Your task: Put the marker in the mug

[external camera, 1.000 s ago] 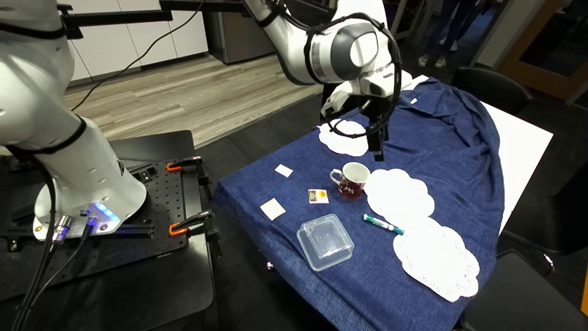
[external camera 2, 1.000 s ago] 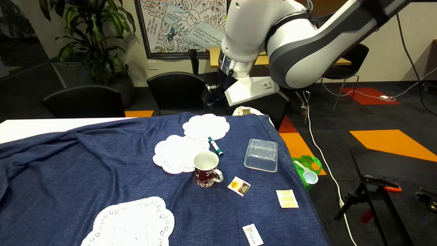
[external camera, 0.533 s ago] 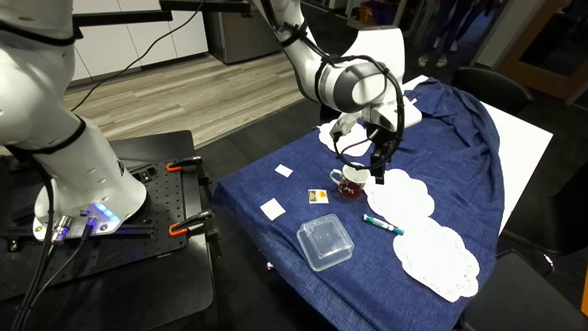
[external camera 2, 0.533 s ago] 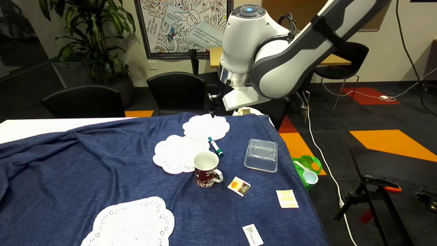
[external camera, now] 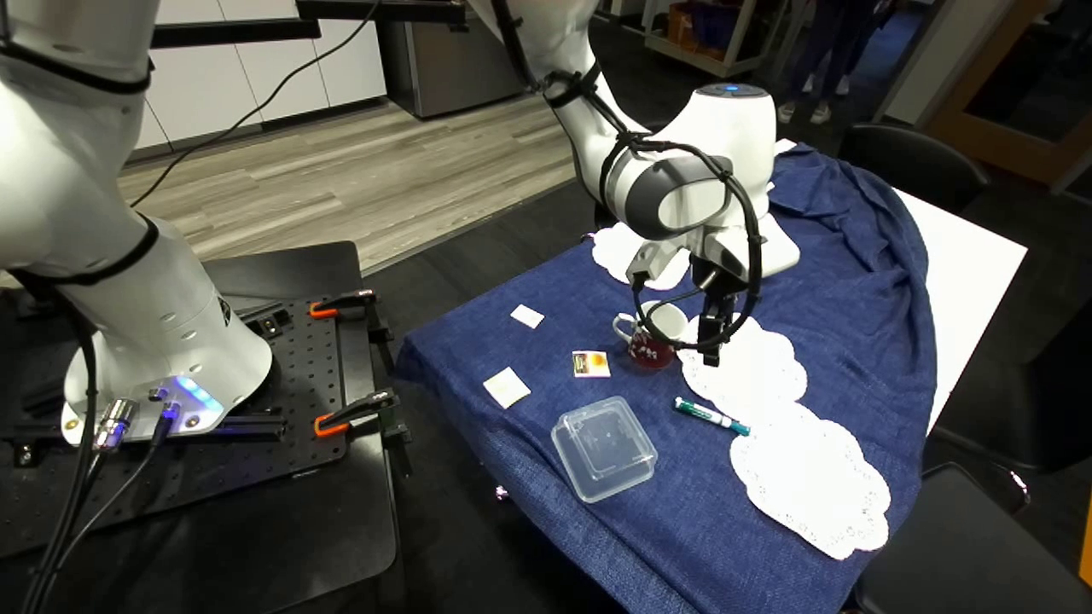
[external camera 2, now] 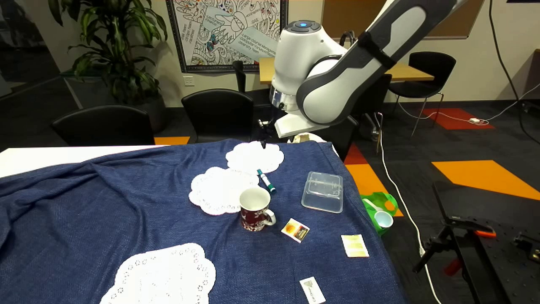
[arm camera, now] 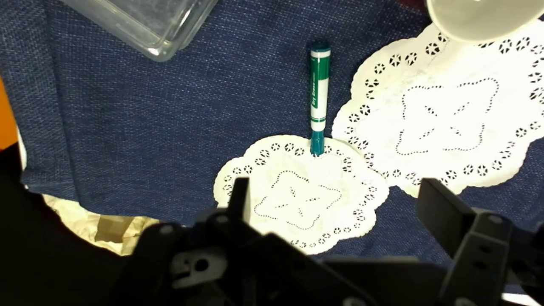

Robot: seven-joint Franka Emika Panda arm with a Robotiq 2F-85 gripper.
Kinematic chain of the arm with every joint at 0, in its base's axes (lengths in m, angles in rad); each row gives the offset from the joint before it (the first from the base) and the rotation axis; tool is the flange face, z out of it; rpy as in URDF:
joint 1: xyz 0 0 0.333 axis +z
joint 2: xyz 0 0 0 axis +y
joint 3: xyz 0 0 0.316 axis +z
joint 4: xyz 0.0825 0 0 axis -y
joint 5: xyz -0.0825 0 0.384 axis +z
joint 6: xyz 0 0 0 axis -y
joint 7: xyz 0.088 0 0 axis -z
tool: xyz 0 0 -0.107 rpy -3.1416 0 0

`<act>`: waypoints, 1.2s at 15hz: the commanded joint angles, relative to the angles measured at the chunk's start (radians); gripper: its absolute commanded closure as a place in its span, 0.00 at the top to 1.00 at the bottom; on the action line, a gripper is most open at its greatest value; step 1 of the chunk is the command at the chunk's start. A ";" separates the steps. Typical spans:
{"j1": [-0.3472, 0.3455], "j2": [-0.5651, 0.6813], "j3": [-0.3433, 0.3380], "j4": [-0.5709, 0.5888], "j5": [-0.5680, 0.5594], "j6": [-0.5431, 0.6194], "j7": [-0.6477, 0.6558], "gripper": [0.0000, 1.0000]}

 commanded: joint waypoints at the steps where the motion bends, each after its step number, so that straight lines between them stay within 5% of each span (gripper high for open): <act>1: 0.038 0.005 -0.039 0.001 0.054 0.003 -0.038 1.00; 18: 0.010 0.396 -0.065 0.354 0.226 0.040 -0.115 1.00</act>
